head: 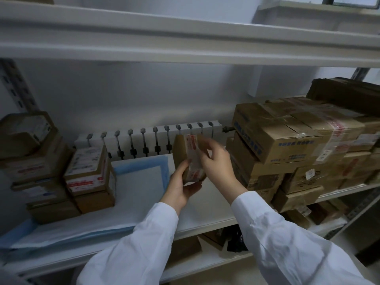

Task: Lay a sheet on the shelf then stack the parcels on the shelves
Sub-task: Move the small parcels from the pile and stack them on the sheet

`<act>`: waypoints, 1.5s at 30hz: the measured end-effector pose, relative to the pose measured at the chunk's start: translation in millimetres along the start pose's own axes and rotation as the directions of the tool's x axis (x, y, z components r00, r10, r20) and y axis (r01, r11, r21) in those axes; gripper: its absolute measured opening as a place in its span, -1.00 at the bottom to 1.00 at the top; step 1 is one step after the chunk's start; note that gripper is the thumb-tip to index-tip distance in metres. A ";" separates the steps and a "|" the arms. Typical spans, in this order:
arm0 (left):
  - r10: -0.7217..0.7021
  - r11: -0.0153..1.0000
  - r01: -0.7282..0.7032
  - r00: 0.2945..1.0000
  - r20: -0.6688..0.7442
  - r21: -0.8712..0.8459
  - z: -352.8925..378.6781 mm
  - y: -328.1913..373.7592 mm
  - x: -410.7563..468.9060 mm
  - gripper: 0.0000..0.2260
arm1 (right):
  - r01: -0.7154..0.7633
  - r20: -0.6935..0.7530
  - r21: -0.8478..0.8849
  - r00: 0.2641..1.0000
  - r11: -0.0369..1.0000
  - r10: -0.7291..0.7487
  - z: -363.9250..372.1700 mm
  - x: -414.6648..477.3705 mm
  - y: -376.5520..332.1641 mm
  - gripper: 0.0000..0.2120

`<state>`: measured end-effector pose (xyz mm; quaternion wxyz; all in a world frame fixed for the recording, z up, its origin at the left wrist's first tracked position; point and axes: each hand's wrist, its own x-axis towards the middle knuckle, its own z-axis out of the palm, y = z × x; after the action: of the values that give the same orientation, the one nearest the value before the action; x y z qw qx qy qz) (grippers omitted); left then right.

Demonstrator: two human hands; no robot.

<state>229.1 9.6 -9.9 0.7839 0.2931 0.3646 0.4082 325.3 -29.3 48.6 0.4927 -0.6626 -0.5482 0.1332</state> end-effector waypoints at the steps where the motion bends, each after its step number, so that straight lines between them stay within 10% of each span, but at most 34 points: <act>1: -0.011 1.000 0.012 1.000 0.018 -0.016 3.9 3.0 -2.2 -0.78 | 0.029 -0.030 -0.048 0.999 0.998 -0.031 -5.2 4.3 -5.3 -0.66; 7: -0.055 0.979 0.079 0.991 0.126 -0.188 38.8 8.1 -8.2 -0.54 | 0.137 -0.182 -0.245 0.966 0.960 -0.184 -47.1 17.4 -20.3 -0.62; 11: -0.026 0.922 0.121 0.967 0.253 -0.367 60.9 8.7 -19.2 -0.51 | 0.175 -0.531 -0.297 0.787 0.939 -0.315 -74.5 10.0 -18.1 -0.62; 16: -0.049 0.905 0.166 0.955 0.293 -0.392 77.8 2.8 -22.3 -0.55 | -0.139 -0.808 0.202 0.536 0.970 0.245 -112.9 5.4 -4.3 -0.41; 21: -0.005 0.913 0.153 0.932 0.362 -0.379 87.8 -1.2 -23.4 -0.48 | -0.470 -0.317 0.716 0.440 0.516 0.840 -138.2 12.9 18.3 -0.02; 34: 0.048 0.914 0.169 0.858 0.511 -0.369 104.6 -2.5 -31.9 -0.37 | -0.265 -0.323 0.782 0.602 0.564 0.730 -145.5 3.2 18.6 -0.26; 45: 0.125 0.854 0.033 0.956 0.267 -0.518 64.8 19.6 -28.7 -0.58 | -0.022 -0.417 0.765 0.744 0.643 0.522 -119.1 2.8 -9.2 -0.41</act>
<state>261.8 -15.7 51.0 0.8684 0.1372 0.1150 0.4625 406.2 -88.1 114.0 0.8307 -0.5000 -0.1488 0.1942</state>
